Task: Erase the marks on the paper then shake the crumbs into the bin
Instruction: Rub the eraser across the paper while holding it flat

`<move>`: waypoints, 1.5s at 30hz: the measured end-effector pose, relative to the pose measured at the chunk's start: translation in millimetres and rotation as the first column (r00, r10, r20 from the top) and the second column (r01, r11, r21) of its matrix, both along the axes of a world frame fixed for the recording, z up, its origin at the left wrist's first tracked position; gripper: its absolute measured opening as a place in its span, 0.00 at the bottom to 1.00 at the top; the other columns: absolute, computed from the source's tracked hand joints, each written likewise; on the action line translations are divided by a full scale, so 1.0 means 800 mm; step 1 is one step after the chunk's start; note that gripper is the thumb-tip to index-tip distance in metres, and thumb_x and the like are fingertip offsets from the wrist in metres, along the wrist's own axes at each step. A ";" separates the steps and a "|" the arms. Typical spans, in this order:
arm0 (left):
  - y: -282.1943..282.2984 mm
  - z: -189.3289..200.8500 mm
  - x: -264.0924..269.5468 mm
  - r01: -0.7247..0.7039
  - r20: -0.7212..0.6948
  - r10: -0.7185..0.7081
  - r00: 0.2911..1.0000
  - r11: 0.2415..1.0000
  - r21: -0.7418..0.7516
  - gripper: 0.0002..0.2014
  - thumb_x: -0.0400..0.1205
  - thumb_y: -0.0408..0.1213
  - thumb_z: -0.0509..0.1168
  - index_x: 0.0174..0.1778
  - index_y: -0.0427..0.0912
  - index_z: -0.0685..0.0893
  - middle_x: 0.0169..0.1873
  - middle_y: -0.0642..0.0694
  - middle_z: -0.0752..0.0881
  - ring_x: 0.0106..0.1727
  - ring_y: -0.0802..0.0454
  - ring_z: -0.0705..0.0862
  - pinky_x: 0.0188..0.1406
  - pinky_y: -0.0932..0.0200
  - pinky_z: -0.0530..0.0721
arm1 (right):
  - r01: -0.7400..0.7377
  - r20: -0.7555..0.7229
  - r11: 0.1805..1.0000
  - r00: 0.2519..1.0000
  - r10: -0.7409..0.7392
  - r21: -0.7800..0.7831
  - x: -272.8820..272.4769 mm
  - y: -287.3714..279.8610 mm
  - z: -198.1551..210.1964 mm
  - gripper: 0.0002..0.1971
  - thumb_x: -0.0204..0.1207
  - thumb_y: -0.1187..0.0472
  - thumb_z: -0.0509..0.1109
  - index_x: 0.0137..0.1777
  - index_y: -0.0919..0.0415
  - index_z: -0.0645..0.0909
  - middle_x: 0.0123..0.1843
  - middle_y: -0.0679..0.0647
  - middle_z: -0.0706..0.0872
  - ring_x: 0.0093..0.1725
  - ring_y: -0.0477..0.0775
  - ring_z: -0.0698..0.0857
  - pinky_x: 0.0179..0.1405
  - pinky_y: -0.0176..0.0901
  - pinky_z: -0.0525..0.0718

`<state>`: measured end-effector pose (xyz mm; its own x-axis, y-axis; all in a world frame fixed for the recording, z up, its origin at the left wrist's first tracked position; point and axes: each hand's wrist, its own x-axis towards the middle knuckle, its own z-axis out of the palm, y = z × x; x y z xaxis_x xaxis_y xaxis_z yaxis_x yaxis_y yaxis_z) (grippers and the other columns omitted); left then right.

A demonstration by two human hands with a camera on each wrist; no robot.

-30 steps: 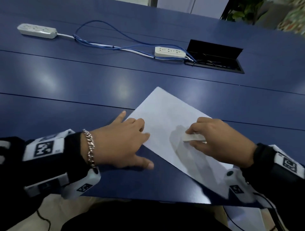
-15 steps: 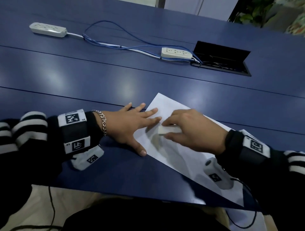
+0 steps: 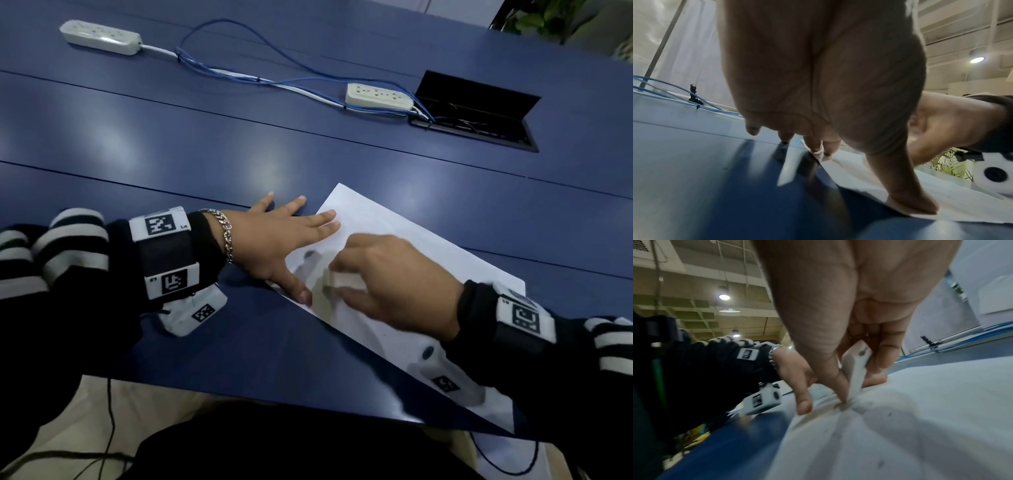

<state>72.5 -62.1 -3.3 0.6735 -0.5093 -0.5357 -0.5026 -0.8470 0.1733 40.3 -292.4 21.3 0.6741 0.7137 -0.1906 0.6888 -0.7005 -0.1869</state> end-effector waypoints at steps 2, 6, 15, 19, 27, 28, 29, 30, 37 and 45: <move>-0.001 0.000 0.000 0.002 0.001 -0.002 1.000 1.000 0.017 0.63 0.72 0.82 0.65 0.91 0.61 0.31 0.89 0.67 0.30 0.91 0.41 0.31 0.85 0.21 0.36 | -0.093 -0.076 0.996 0.993 0.092 -0.009 -0.005 -0.002 0.000 0.13 0.79 0.43 0.69 0.56 0.48 0.86 0.48 0.45 0.82 0.48 0.53 0.84 0.52 0.51 0.84; 0.002 -0.003 0.001 -0.010 0.002 0.010 1.000 1.000 0.000 0.62 0.72 0.81 0.65 0.91 0.64 0.32 0.88 0.70 0.30 0.91 0.43 0.30 0.84 0.20 0.34 | 0.011 -0.012 0.999 1.000 -0.010 0.044 0.029 -0.008 0.000 0.16 0.77 0.39 0.71 0.53 0.49 0.88 0.45 0.45 0.83 0.47 0.52 0.84 0.50 0.50 0.83; -0.001 0.001 -0.001 -0.004 0.004 0.004 1.000 1.000 0.031 0.63 0.71 0.81 0.65 0.91 0.63 0.32 0.88 0.69 0.30 0.91 0.42 0.30 0.84 0.19 0.34 | -0.177 -0.086 0.984 0.981 0.176 -0.012 0.008 -0.003 0.003 0.13 0.79 0.43 0.70 0.56 0.48 0.87 0.47 0.46 0.83 0.49 0.54 0.84 0.52 0.50 0.83; 0.000 -0.002 0.001 0.004 0.007 -0.004 1.000 0.999 0.032 0.63 0.71 0.82 0.64 0.90 0.64 0.30 0.87 0.70 0.29 0.91 0.44 0.30 0.84 0.19 0.34 | 0.056 0.075 0.998 0.996 -0.058 0.021 0.047 -0.008 0.004 0.16 0.76 0.42 0.70 0.52 0.53 0.88 0.44 0.50 0.84 0.46 0.59 0.85 0.48 0.54 0.84; -0.005 0.004 -0.010 0.002 0.059 -0.005 0.998 0.998 0.057 0.62 0.72 0.82 0.62 0.92 0.60 0.33 0.91 0.62 0.33 0.92 0.40 0.32 0.85 0.23 0.31 | 0.030 -0.032 1.000 0.999 -0.030 -0.007 -0.007 -0.021 0.010 0.18 0.77 0.40 0.67 0.58 0.49 0.87 0.49 0.46 0.84 0.50 0.54 0.85 0.53 0.53 0.84; -0.005 0.003 -0.014 0.007 0.079 -0.012 0.997 0.998 0.059 0.61 0.73 0.81 0.62 0.92 0.58 0.35 0.92 0.58 0.36 0.92 0.40 0.34 0.86 0.25 0.31 | 0.094 -0.004 0.996 0.996 -0.094 -0.010 -0.001 -0.033 0.010 0.18 0.77 0.40 0.68 0.59 0.49 0.87 0.50 0.45 0.84 0.52 0.54 0.85 0.55 0.52 0.84; -0.004 0.002 -0.018 0.007 0.102 -0.012 0.995 0.999 0.049 0.60 0.74 0.81 0.61 0.93 0.56 0.39 0.92 0.54 0.41 0.92 0.41 0.37 0.87 0.27 0.31 | 0.147 0.025 0.989 0.989 -0.146 -0.022 0.003 -0.045 0.009 0.18 0.76 0.40 0.68 0.60 0.48 0.87 0.51 0.44 0.84 0.54 0.53 0.85 0.56 0.52 0.84; -0.003 0.002 -0.022 0.001 0.135 -0.003 0.991 1.000 0.017 0.58 0.74 0.81 0.62 0.93 0.55 0.47 0.90 0.49 0.50 0.91 0.41 0.43 0.88 0.30 0.32 | 0.186 0.038 0.982 0.982 -0.184 -0.035 0.005 -0.056 0.007 0.19 0.76 0.39 0.68 0.60 0.48 0.86 0.51 0.43 0.84 0.55 0.52 0.85 0.57 0.51 0.84; -0.011 0.003 -0.020 0.037 0.084 -0.034 0.996 0.999 -0.032 0.66 0.70 0.80 0.68 0.93 0.55 0.39 0.92 0.54 0.35 0.93 0.46 0.36 0.91 0.36 0.37 | 0.176 -0.033 0.984 0.984 -0.178 -0.041 0.008 -0.058 0.011 0.14 0.76 0.43 0.73 0.58 0.45 0.86 0.52 0.39 0.84 0.54 0.47 0.83 0.57 0.46 0.83; -0.013 0.001 -0.017 0.027 0.031 -0.029 0.999 0.998 0.047 0.69 0.68 0.83 0.67 0.90 0.59 0.29 0.89 0.59 0.26 0.91 0.46 0.31 0.87 0.26 0.34 | 0.071 0.032 0.994 0.997 -0.074 0.082 0.029 -0.014 0.002 0.14 0.77 0.43 0.73 0.56 0.50 0.87 0.49 0.45 0.85 0.50 0.51 0.84 0.53 0.51 0.84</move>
